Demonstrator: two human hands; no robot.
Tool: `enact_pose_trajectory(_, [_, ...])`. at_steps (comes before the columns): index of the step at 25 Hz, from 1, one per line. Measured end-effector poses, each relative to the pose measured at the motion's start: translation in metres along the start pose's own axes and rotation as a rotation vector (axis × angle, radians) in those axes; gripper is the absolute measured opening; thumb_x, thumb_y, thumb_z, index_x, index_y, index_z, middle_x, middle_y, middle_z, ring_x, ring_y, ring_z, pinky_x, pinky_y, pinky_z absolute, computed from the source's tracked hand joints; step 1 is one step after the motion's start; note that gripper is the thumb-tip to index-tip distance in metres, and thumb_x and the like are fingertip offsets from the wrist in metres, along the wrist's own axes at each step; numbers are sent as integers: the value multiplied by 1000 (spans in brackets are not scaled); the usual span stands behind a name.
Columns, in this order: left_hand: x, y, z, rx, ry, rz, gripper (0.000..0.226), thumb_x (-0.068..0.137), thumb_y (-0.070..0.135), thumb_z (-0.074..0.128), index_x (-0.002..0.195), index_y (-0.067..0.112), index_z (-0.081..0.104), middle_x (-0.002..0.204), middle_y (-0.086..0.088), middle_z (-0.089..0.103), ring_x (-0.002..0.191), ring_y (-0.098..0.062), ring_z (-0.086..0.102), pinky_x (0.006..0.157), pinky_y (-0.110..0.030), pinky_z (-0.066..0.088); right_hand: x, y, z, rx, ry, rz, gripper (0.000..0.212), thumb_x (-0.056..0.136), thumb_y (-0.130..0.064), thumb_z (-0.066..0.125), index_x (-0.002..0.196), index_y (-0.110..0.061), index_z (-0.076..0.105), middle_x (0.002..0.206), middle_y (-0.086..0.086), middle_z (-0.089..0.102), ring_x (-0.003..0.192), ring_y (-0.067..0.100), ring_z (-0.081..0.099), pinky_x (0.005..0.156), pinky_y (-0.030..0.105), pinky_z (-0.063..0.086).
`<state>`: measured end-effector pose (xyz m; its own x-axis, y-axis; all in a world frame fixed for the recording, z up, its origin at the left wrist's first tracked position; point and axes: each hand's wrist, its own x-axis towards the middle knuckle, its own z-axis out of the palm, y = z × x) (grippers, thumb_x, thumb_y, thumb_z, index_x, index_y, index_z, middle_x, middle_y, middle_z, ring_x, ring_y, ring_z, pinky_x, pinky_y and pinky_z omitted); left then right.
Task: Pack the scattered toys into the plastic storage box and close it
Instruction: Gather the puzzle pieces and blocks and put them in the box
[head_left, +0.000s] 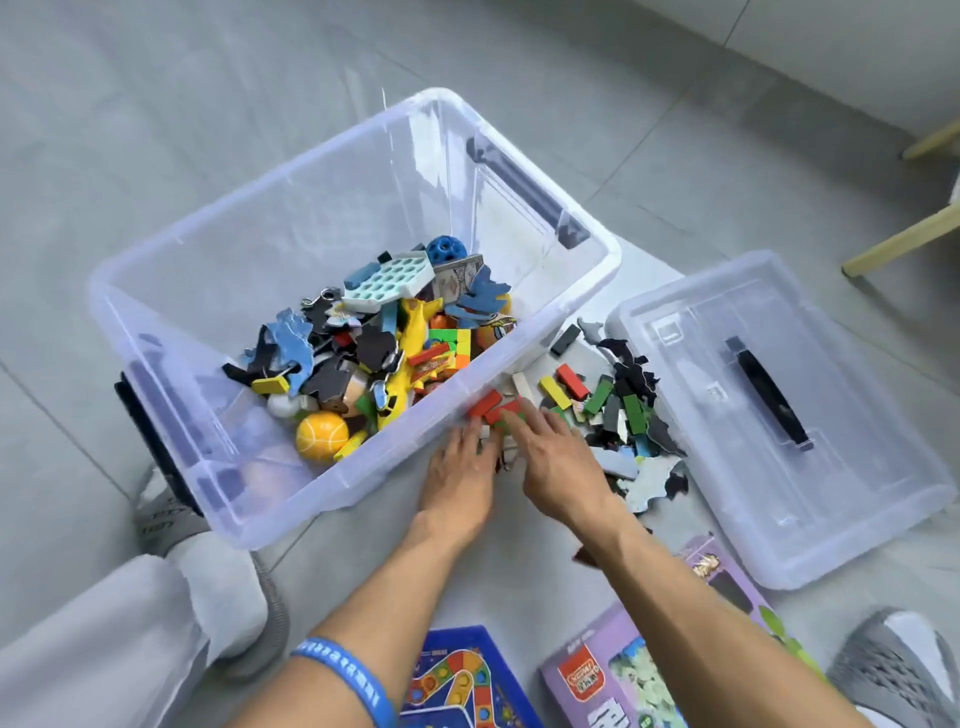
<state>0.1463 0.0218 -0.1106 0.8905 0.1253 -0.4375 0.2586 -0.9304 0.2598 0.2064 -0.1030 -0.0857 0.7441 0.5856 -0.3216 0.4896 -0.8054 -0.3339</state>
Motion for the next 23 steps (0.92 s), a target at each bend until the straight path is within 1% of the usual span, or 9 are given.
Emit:
enact_pose_trajectory(3, [-2, 1, 15, 33, 88, -2, 49, 91, 2, 43, 137, 18, 41, 138, -9, 39, 122, -32, 39, 94, -39, 43, 18, 4, 19, -160, -89, -46, 55, 89, -7, 46, 142, -20, 37, 152, 5, 32, 123, 36, 43, 92, 47, 45])
enact_pose_trajectory(5, [-12, 2, 20, 13, 131, -64, 34, 93, 12, 47, 126, 20, 49, 122, -9, 45, 113, -31, 44, 84, -40, 44, 2, 9, 36, -179, 20, 2, 38, 88, -8, 50, 125, -14, 49, 124, 12, 50, 97, 36, 55, 71, 45, 47])
enact_pose_trajectory(7, [-16, 4, 20, 1, 126, -71, 26, 92, 24, 52, 118, 20, 52, 117, -9, 47, 110, -30, 46, 83, -39, 41, -13, 15, 46, -145, 109, 94, 25, 84, -12, 62, 109, -12, 56, 102, 13, 56, 83, 36, 57, 61, 44, 45])
enact_pose_trajectory(11, [-16, 6, 13, -176, 68, -141, 26, 82, 26, 65, 105, 18, 57, 110, -8, 55, 104, -30, 55, 80, -36, 41, -16, 11, 45, -51, 131, 190, 17, 87, -14, 58, 103, -11, 54, 103, 12, 58, 90, 33, 56, 68, 41, 43])
enact_pose_trajectory(14, [-19, 4, 14, -420, 8, -265, 46, 71, 31, 75, 111, 19, 55, 105, -5, 61, 97, -26, 60, 76, -31, 44, -12, 5, 38, 30, 87, 283, 30, 83, -26, 61, 108, -12, 52, 104, 9, 58, 94, 31, 58, 73, 39, 46])
enact_pose_trajectory(16, [-21, 8, 7, -819, -16, -482, 41, 70, 29, 75, 107, 20, 60, 99, -4, 64, 85, -20, 61, 64, -24, 46, -13, 8, 26, 398, 98, 465, 42, 73, -31, 67, 113, -17, 59, 97, 4, 64, 87, 25, 62, 75, 38, 51])
enact_pose_trajectory(18, [-24, 14, -2, -1428, -77, -611, 21, 77, 22, 60, 97, 17, 64, 88, -12, 65, 72, -22, 58, 56, -23, 45, -23, 13, 12, 1127, 125, 641, 54, 65, -29, 67, 118, -19, 65, 82, 3, 67, 69, 21, 63, 71, 37, 55])
enact_pose_trajectory(20, [-32, 20, -12, -1919, -196, -590, 24, 81, 8, 40, 92, 10, 61, 76, -15, 59, 63, -24, 55, 54, -25, 48, -50, 17, 2, 1750, 73, 597, 57, 69, -22, 60, 125, -17, 64, 76, 8, 63, 65, 25, 62, 70, 39, 58])
enact_pose_trajectory(23, [-36, 27, -22, -2007, -216, -604, 22, 79, 3, 35, 77, 13, 54, 64, -8, 54, 52, -20, 52, 49, -22, 46, -91, 18, -14, 2117, 3, 485, 52, 77, -18, 49, 125, -4, 60, 82, 12, 59, 75, 35, 62, 81, 48, 56])
